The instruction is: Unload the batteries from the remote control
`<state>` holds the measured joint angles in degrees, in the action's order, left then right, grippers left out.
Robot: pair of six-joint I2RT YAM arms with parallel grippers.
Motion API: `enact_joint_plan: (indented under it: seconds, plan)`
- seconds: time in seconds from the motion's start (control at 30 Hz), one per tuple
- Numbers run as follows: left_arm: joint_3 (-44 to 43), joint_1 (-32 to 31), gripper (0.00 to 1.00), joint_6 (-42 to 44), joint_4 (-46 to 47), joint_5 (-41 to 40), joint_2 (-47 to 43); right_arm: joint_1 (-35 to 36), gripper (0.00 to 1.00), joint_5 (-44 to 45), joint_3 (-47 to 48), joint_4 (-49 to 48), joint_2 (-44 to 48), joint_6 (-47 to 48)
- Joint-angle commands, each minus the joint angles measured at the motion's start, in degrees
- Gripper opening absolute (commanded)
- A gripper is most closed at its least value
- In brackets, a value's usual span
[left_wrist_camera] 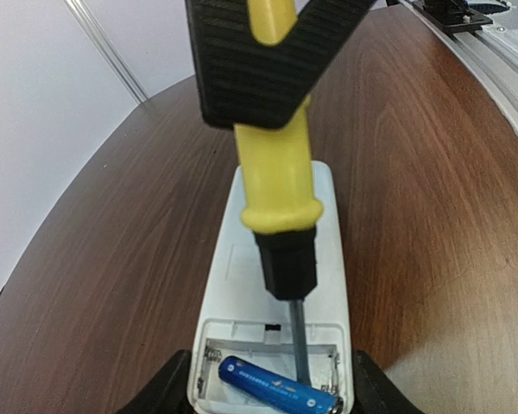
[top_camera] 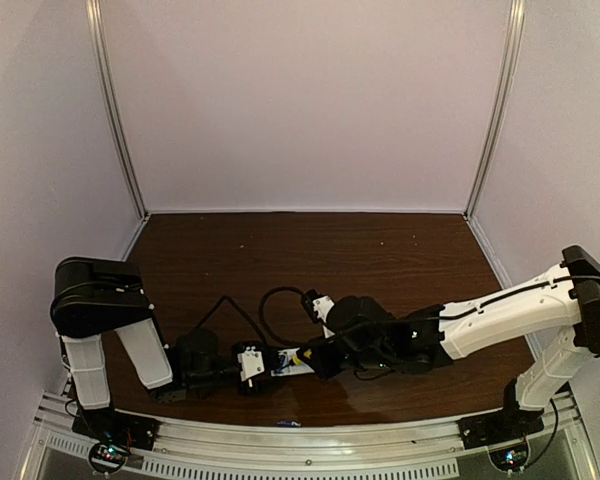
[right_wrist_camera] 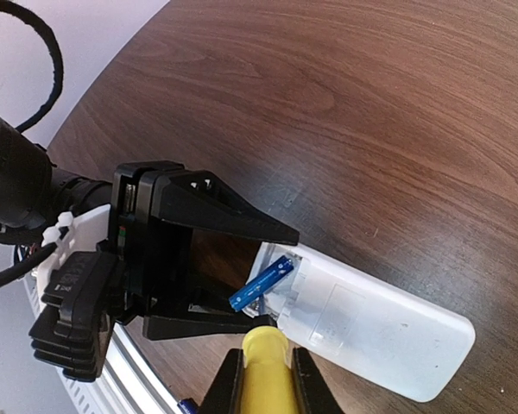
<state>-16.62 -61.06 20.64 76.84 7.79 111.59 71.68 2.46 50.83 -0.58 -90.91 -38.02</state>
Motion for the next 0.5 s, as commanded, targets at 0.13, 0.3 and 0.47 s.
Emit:
enact_joint_plan:
  seconds: [0.13,0.3,0.47]
  plan:
    - [0.23,-0.29,0.0,1.77,19.05,1.24,0.55,-0.27,0.0,11.87,1.65,11.22,-1.73,-2.45]
    - [0.19,-0.24,0.0,1.77,19.05,1.18,0.55,0.42,0.0,13.3,2.31,12.77,-1.12,-3.01]
    - [0.19,-0.29,0.0,1.68,19.08,1.39,0.56,1.19,0.0,14.57,2.48,12.28,-0.71,-3.13]
